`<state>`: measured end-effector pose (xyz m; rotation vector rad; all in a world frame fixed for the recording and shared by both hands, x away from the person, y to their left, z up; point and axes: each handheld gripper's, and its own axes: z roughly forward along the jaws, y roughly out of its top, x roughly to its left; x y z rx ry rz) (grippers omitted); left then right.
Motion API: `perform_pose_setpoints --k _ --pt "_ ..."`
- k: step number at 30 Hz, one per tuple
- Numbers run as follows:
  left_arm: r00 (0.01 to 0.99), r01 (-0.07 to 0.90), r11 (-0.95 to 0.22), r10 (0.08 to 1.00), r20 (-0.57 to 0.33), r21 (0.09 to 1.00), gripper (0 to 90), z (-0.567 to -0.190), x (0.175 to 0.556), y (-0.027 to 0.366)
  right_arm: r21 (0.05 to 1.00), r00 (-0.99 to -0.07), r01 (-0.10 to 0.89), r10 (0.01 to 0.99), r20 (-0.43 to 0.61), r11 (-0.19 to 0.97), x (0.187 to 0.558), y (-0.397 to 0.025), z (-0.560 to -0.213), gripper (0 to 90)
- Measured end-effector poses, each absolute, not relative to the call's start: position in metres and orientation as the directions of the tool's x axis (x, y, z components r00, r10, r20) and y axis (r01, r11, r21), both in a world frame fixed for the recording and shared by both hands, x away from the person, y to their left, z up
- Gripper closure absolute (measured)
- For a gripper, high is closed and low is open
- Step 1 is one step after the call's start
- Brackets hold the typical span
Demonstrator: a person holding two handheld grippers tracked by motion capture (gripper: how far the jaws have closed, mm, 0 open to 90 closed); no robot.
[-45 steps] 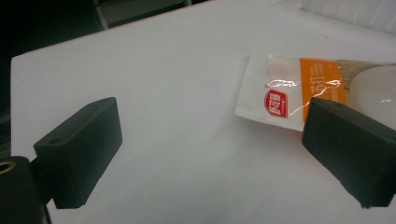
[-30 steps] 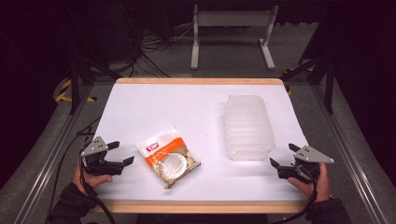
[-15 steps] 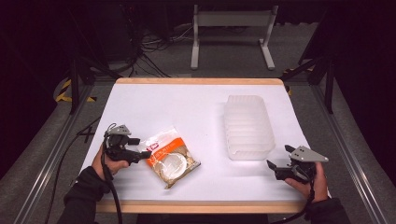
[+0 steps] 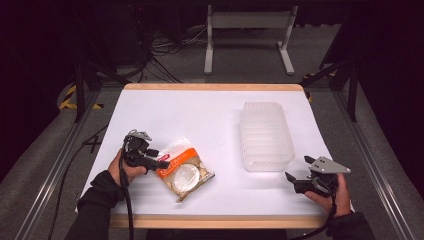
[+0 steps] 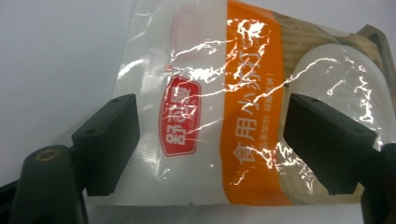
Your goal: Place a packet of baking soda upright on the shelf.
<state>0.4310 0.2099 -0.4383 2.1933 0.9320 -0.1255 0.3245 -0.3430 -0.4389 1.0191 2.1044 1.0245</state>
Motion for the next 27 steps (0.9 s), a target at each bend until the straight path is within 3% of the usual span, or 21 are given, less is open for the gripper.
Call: perform_pose_setpoints --k 7,17,27 --pt "0.739 0.660 -0.486 0.554 -0.383 0.573 27.8 -0.439 0.431 0.204 0.827 -0.541 0.380 0.825 -0.165 0.415 0.325 -0.343 -0.439 11.4" --pt "0.730 0.671 -0.483 0.562 -0.388 0.563 29.2 -0.435 0.433 0.208 0.828 -0.538 0.384 0.828 -0.159 0.408 0.325 -0.344 -0.439 11.3" --pt "0.750 0.660 -0.503 0.485 -0.449 0.558 35.8 -0.438 0.439 0.198 0.828 -0.541 0.384 0.827 -0.156 0.408 0.325 -0.344 -0.439 11.3"
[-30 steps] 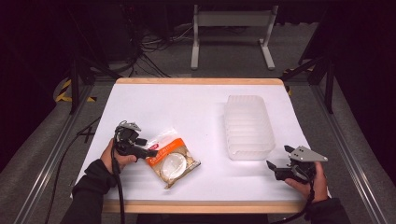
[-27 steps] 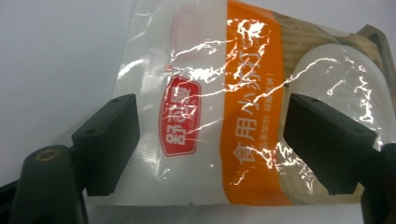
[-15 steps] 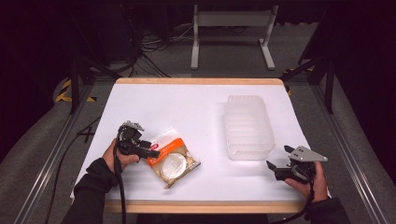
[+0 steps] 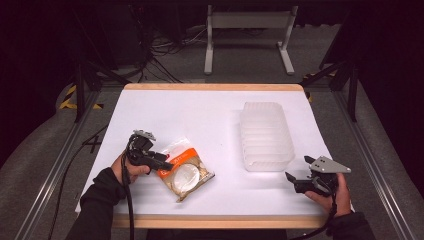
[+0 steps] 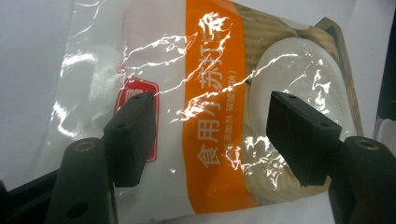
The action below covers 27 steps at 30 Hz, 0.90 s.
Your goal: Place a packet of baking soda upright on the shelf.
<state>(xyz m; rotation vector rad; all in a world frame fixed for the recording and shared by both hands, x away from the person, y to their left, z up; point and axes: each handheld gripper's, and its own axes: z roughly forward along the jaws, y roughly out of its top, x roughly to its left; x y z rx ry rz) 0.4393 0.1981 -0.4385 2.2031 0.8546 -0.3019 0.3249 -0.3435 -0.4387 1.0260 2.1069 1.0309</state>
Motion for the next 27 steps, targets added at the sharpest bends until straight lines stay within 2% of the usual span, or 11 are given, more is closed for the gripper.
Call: perform_pose_setpoints --k 4,7,9,10,12,13,16,17,21,24,27 --pt "0.761 0.648 -0.520 0.454 -0.463 0.556 36.8 -0.438 0.443 0.190 0.830 -0.542 0.385 0.827 -0.150 0.404 0.325 -0.344 -0.439 11.4" --pt "0.767 0.642 -0.536 0.450 -0.457 0.548 41.3 -0.438 0.446 0.184 0.830 -0.543 0.386 0.827 -0.149 0.403 0.325 -0.344 -0.439 11.4" --pt "0.776 0.630 -0.543 0.433 -0.458 0.554 43.3 -0.435 0.445 0.186 0.831 -0.541 0.385 0.828 -0.149 0.401 0.325 -0.344 -0.439 11.4" --pt "0.786 0.617 -0.551 0.417 -0.455 0.561 48.7 -0.434 0.444 0.188 0.832 -0.541 0.385 0.828 -0.148 0.400 0.325 -0.345 -0.439 11.4" --pt "0.783 0.622 -0.533 0.432 -0.447 0.574 45.7 -0.430 0.443 0.195 0.833 -0.538 0.386 0.830 -0.146 0.397 0.325 -0.346 -0.439 11.4" --pt "0.785 0.620 -0.530 0.431 -0.445 0.579 48.8 -0.429 0.443 0.197 0.832 -0.538 0.391 0.831 -0.141 0.394 0.326 -0.346 -0.439 11.4" --pt "0.774 0.629 -0.524 0.491 -0.400 0.574 43.9 -0.428 0.443 0.202 0.831 -0.539 0.390 0.830 -0.143 0.397 0.326 -0.345 -0.439 11.4" --pt "0.756 0.647 -0.510 0.529 -0.387 0.567 34.2 -0.428 0.444 0.205 0.830 -0.539 0.389 0.829 -0.146 0.399 0.325 -0.345 -0.439 11.3" --pt "0.721 0.678 -0.488 0.586 -0.370 0.549 23.1 -0.430 0.444 0.217 0.831 -0.539 0.391 0.830 -0.143 0.396 0.325 -0.346 -0.439 11.3" --pt "0.720 0.678 -0.498 0.597 -0.352 0.541 18.8 -0.433 0.444 0.222 0.828 -0.541 0.394 0.829 -0.141 0.398 0.326 -0.346 -0.440 11.3" --pt "0.713 0.687 -0.496 0.602 -0.360 0.531 18.7 -0.434 0.443 0.224 0.826 -0.542 0.396 0.828 -0.142 0.401 0.326 -0.345 -0.440 11.3"
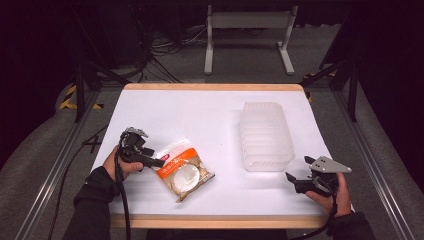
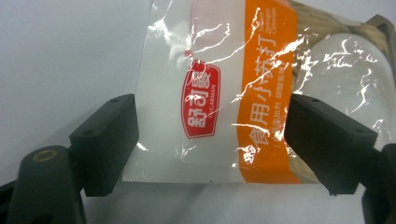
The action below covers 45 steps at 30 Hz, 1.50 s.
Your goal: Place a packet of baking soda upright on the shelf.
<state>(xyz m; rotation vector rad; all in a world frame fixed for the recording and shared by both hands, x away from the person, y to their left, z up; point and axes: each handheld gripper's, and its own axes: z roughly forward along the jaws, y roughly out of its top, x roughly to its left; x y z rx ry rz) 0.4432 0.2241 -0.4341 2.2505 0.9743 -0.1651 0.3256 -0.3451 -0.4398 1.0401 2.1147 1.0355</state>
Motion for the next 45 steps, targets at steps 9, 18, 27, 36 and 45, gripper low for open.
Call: perform_pose_setpoints --k 9,18,27,36,45 --pt "0.728 0.685 -0.521 0.463 -0.505 0.510 21.2 -0.439 0.440 0.211 0.826 -0.543 0.398 0.829 -0.138 0.399 0.326 -0.346 -0.440 11.3" --pt "0.683 0.713 -0.502 0.654 -0.325 0.489 15.6 -0.423 0.434 0.229 0.828 -0.538 0.401 0.833 -0.133 0.391 0.326 -0.347 -0.440 11.3" --pt "0.649 0.753 -0.459 0.637 -0.417 0.470 12.0 -0.432 0.434 0.235 0.823 -0.541 0.402 0.829 -0.140 0.401 0.326 -0.346 -0.440 11.3" --pt "0.656 0.751 -0.429 0.566 -0.498 0.502 15.7 -0.437 0.446 0.219 0.825 -0.541 0.406 0.831 -0.129 0.392 0.327 -0.346 -0.441 11.4" --pt "0.698 0.715 -0.472 0.511 -0.501 0.515 32.1 -0.440 0.455 0.202 0.824 -0.544 0.414 0.831 -0.117 0.387 0.328 -0.346 -0.441 11.3"
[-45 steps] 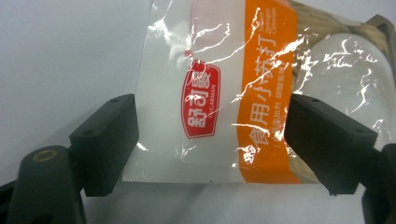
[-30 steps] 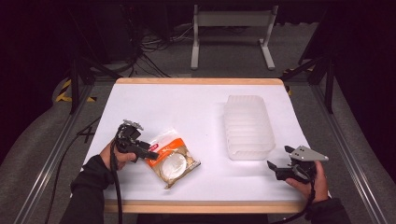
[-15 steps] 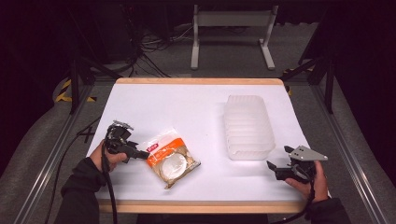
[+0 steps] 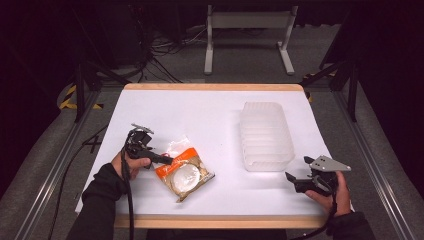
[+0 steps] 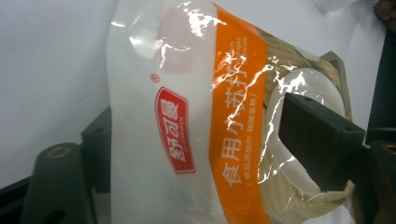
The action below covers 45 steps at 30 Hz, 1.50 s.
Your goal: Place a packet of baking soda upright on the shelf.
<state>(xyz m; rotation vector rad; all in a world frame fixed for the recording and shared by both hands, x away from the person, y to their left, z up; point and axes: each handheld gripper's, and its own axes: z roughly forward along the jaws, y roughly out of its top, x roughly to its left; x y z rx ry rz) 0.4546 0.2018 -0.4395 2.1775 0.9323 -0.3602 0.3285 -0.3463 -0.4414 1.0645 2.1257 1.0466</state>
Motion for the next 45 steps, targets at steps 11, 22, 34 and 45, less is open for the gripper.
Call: perform_pose_setpoints --k 11,22,34,45 --pt "0.789 0.614 -0.561 0.455 -0.412 0.556 84.3 -0.435 0.452 0.183 0.823 -0.548 0.418 0.829 -0.108 0.384 0.329 -0.347 -0.442 11.4" --pt "0.878 0.443 -0.565 0.429 -0.211 0.696 89.8 -0.400 0.421 0.176 0.827 -0.550 0.410 0.828 -0.111 0.384 0.328 -0.347 -0.441 11.5" --pt "0.898 0.274 -0.519 0.440 -0.022 0.810 89.9 -0.360 0.380 0.164 0.831 -0.547 0.406 0.829 -0.112 0.381 0.327 -0.347 -0.440 11.6" --pt "0.895 0.207 -0.480 0.444 0.033 0.853 90.0 -0.348 0.371 0.154 0.836 -0.540 0.404 0.834 -0.109 0.371 0.327 -0.349 -0.440 11.6"
